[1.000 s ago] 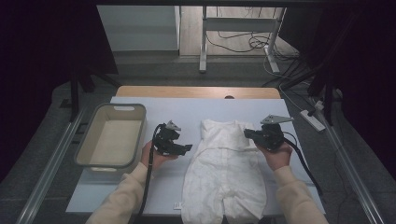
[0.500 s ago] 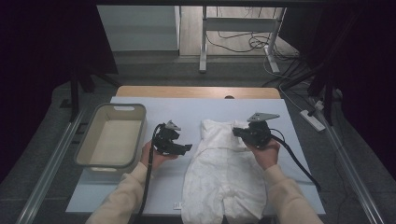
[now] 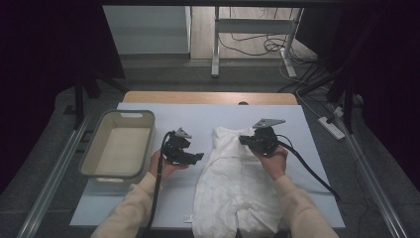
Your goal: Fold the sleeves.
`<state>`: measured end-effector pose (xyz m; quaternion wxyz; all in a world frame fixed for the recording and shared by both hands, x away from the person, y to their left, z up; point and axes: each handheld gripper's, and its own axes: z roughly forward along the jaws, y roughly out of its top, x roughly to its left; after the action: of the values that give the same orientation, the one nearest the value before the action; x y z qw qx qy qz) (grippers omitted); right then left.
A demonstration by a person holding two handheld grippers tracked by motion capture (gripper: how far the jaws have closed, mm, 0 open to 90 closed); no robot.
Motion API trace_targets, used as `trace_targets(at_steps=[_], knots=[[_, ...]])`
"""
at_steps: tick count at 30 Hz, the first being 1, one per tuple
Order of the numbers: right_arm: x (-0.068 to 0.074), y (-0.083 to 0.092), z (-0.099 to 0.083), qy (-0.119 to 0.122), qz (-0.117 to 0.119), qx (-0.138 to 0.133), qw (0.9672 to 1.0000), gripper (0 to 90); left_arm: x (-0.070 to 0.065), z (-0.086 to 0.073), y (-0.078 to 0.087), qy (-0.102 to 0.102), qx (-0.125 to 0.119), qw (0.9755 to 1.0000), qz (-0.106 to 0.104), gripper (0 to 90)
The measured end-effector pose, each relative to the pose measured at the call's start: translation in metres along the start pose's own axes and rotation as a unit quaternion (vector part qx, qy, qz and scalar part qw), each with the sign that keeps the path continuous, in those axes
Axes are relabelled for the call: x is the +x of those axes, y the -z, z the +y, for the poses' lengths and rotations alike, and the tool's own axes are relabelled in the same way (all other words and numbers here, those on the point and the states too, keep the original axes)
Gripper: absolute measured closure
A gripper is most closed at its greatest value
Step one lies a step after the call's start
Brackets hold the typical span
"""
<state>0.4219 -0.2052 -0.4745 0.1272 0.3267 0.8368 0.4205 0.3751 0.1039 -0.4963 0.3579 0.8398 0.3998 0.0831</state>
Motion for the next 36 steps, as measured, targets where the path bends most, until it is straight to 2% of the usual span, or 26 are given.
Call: trace_targets(at_steps=[6,8,10,11,14,18,20,24,28,36], knots=[[0.009,-0.012,0.006,0.01,0.014,-0.003,0.9998,84.7,0.001,0.0,0.0,0.002,-0.001,1.0,0.001,25.5],[0.011,-0.017,0.008,0.015,0.01,0.007,0.9998,83.5,0.002,-0.001,0.0,0.003,0.0,1.0,0.001,25.4],[0.013,-0.021,0.008,0.022,0.013,0.004,0.9997,73.3,0.002,-0.001,0.0,0.003,0.001,1.0,0.0,25.5],[0.013,-0.021,0.008,0.026,0.006,0.002,0.9996,67.7,0.002,-0.001,0.0,0.002,0.001,1.0,0.001,25.5],[0.012,-0.012,0.009,0.026,-0.022,-0.015,0.9993,56.3,0.003,-0.002,0.0,0.003,0.0,1.0,0.001,25.4],[0.0,0.008,0.006,0.004,-0.03,-0.034,0.999,52.6,0.002,-0.002,0.0,0.004,0.001,1.0,0.001,25.4],[-0.006,0.018,0.003,-0.003,-0.035,-0.034,0.9988,50.6,0.002,-0.001,0.0,0.002,0.002,1.0,0.001,25.3],[-0.017,0.032,-0.007,-0.012,-0.033,-0.033,0.9988,48.5,0.002,-0.001,0.0,0.003,0.001,1.0,0.001,25.2],[-0.023,0.04,-0.016,-0.008,-0.03,-0.028,0.9991,46.8,0.002,0.001,0.002,0.005,-0.007,1.0,0.0,25.2],[-0.03,0.047,-0.02,-0.007,-0.025,-0.02,0.9995,44.2,0.004,0.008,0.006,0.015,-0.027,0.9993,-0.021,25.2]])
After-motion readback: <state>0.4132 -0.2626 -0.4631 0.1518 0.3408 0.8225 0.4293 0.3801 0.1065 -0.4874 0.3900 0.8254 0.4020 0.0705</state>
